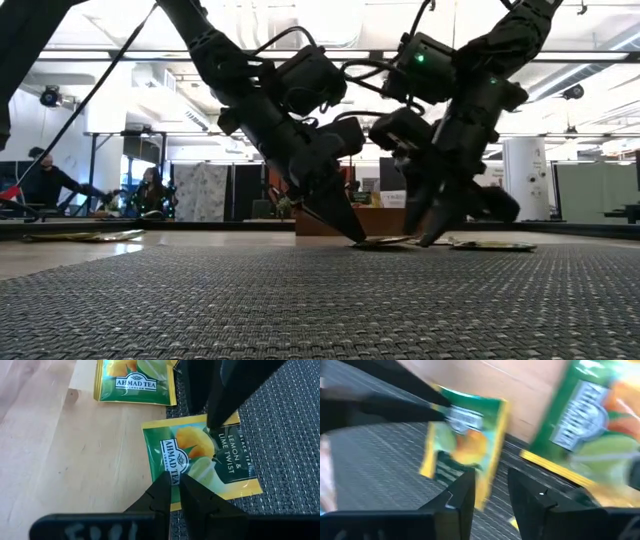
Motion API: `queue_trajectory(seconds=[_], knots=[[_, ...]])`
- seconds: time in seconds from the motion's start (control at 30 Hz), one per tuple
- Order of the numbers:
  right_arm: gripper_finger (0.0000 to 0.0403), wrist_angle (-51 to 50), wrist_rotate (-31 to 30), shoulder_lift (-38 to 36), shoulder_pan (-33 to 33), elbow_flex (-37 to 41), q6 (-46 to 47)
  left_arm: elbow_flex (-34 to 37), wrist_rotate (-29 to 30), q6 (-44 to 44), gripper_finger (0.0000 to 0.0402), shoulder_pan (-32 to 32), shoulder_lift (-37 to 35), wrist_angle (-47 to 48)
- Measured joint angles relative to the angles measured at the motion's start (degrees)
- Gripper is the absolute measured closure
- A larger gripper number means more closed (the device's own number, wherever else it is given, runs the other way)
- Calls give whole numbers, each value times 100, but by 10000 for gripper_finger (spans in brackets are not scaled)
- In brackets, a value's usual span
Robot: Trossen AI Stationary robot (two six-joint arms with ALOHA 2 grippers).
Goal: Pick & Place Tea
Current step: Put the yellow tea bag into the left section of the wooden organizer
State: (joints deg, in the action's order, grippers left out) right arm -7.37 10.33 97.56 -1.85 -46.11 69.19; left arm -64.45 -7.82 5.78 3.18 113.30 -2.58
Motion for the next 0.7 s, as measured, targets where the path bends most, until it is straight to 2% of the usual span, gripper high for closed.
queue_trajectory(seconds=[0.23, 0.4, 0.7], knots=[[274, -302, 6, -125, 10, 7, 13, 130, 33, 234, 362, 0, -1, -29], [252, -276, 345, -184, 97, -43, 193, 197, 150, 384, 362, -2, -9, 7], [234, 35, 165, -35, 238, -50, 563, 211, 280, 741, 362, -2, -3, 16]])
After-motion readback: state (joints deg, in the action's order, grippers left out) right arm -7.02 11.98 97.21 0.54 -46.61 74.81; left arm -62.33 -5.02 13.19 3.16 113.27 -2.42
